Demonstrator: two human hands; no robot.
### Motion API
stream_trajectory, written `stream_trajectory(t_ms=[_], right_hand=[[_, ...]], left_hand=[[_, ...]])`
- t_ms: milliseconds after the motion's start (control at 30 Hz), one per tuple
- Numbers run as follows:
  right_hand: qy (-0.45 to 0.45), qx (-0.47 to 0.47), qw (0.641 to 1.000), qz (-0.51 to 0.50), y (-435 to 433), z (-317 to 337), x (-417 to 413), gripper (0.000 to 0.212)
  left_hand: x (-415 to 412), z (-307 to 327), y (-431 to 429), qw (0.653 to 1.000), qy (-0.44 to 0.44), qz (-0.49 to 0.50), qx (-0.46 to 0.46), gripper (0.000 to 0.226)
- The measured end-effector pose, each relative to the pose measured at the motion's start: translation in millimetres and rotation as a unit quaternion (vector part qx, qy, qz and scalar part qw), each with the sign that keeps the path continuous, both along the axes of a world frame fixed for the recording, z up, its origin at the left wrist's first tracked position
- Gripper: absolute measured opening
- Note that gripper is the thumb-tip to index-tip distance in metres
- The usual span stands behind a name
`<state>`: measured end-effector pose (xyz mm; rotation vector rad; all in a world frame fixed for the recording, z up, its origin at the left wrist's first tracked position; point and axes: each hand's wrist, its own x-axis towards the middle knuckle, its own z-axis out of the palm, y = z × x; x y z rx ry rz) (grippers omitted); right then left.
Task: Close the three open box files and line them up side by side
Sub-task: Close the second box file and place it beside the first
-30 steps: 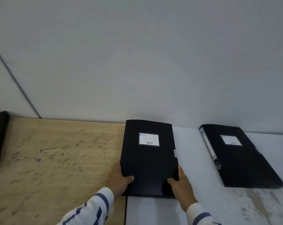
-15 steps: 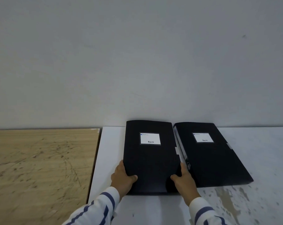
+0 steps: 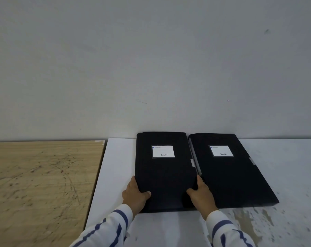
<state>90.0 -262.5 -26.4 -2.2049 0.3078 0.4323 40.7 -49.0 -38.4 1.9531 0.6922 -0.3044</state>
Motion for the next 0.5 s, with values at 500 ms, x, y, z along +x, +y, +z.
stream_trajectory(t_ms=[500], right_hand=[[-0.056,-0.137,0.988,0.033,16,2,-11,0.065]], left_hand=[[-2,-2,4,0.999,-0.003,-0.014,0.044,0.074]])
